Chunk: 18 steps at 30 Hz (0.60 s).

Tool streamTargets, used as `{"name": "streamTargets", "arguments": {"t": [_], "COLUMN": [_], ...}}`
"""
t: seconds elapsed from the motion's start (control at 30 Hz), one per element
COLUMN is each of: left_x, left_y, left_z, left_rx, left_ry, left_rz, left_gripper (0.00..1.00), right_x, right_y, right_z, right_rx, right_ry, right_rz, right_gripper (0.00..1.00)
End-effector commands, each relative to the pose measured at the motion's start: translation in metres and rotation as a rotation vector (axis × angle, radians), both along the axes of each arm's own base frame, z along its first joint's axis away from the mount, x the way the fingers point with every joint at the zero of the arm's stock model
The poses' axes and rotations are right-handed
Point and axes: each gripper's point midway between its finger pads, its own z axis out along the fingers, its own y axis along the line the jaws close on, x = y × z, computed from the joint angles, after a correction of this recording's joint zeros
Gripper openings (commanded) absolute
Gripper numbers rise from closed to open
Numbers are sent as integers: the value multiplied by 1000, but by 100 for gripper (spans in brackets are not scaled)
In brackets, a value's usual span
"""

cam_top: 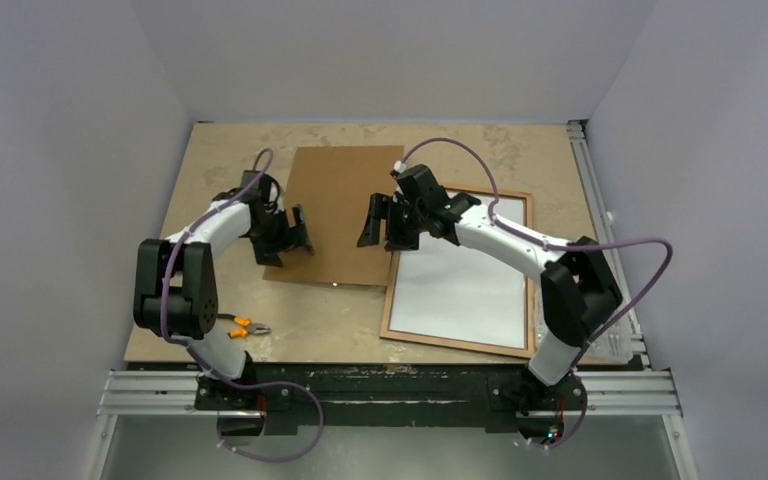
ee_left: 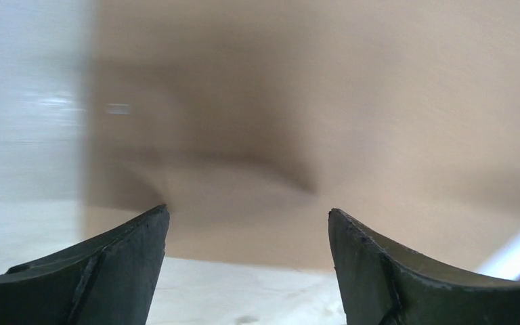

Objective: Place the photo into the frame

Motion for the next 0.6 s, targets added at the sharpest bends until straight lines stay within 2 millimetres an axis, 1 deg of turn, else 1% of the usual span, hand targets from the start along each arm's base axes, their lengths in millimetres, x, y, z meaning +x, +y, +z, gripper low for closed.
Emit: {"name": "streamTargets", "arguments": {"t": [0.0,0.07,0.13,0.2,0.27,0.37,0.47,0.57], "left_x": [-5,-10,-15,-19,-21,-18,-12,-3], "left_y": [-74,-85,-87,-81,-71,-58,-46,-24], "left_z": [25,26,24,22,20,22,25,28], "left_rx": [-228,-240,-232,-201,-145,-94,-95,-96], "left_ry": [-38,-44,-45,-57,-68,-87,-101,-118], "left_rz": [-123,-145,-151,-142,-133,-115,-78,-20], "left_gripper": [84,84,84,84,85,87,88,88], "right_x": [-34,-40,-36,-30,-24,-17,-10,-4], "right_y": [7,-8,-33,-55,-66,-66,-56,-45], "right_z": [41,35,21,11,6,6,0,-8], "right_rx": [127,93,-3,-61,-52,-13,-5,11], "right_ry": [-61,-68,-78,-79,-75,-71,-43,-16], "right_rz": [62,31,-46,-95,-119,-111,-79,-53], "right_gripper": [71,71,72,72,72,73,73,72]}}
